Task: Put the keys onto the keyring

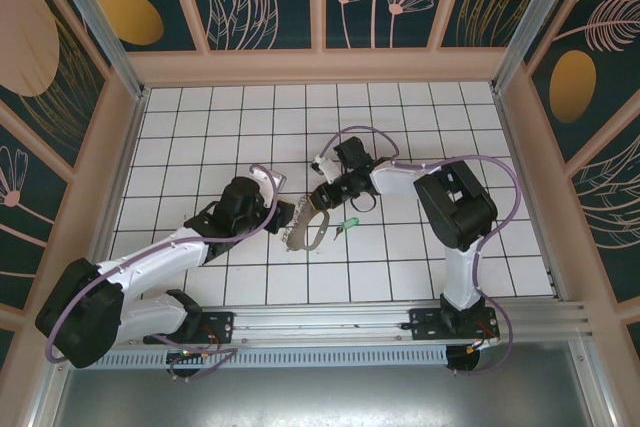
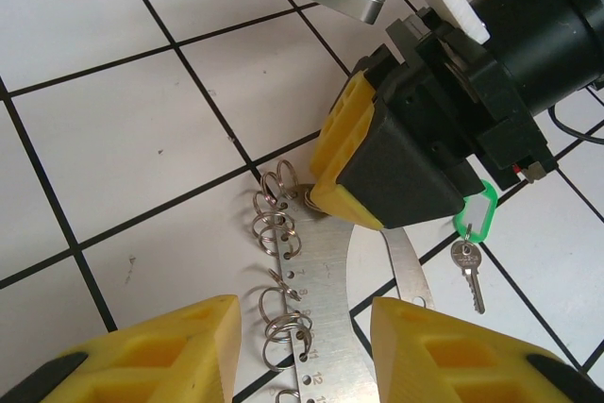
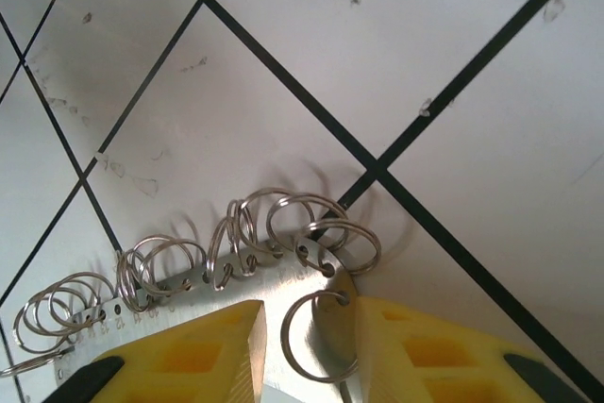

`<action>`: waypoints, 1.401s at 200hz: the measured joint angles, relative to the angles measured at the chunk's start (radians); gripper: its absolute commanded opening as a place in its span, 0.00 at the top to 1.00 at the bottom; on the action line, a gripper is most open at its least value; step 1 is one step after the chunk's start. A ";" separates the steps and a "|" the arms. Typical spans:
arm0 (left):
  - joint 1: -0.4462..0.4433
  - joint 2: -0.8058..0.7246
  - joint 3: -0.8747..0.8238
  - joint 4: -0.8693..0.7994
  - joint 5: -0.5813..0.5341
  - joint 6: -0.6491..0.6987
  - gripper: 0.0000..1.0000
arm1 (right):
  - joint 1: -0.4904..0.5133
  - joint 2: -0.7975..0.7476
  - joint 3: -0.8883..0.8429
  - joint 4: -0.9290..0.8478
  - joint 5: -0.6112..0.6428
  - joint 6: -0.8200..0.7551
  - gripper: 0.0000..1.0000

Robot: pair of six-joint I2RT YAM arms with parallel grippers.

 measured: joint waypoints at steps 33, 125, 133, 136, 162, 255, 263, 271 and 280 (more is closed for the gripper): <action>0.000 -0.009 0.000 0.000 -0.001 0.000 0.60 | 0.014 -0.011 0.000 -0.002 0.053 -0.021 0.71; 0.000 -0.023 0.000 -0.001 -0.004 0.007 0.62 | 0.058 -0.011 0.000 -0.026 0.159 -0.056 0.60; 0.000 -0.023 0.000 -0.001 -0.004 0.007 0.62 | 0.060 -0.014 -0.002 -0.025 0.163 -0.056 0.60; 0.000 -0.023 0.000 -0.001 -0.004 0.007 0.62 | 0.060 -0.014 -0.002 -0.026 0.164 -0.056 0.60; 0.000 -0.024 0.000 -0.001 -0.004 0.007 0.62 | 0.062 -0.024 -0.006 -0.026 0.181 -0.056 0.63; 0.001 -0.037 0.000 -0.005 -0.004 0.011 0.65 | 0.081 -0.026 -0.006 -0.026 0.227 -0.076 0.68; 0.001 -0.038 0.000 -0.005 -0.005 0.011 0.65 | 0.081 -0.026 -0.006 -0.027 0.229 -0.076 0.69; 0.001 -0.039 0.000 -0.005 -0.005 0.011 0.65 | 0.082 -0.026 -0.006 -0.027 0.235 -0.076 0.68; 0.001 -0.039 0.000 -0.005 -0.005 0.011 0.65 | 0.082 -0.026 -0.006 -0.027 0.238 -0.077 0.67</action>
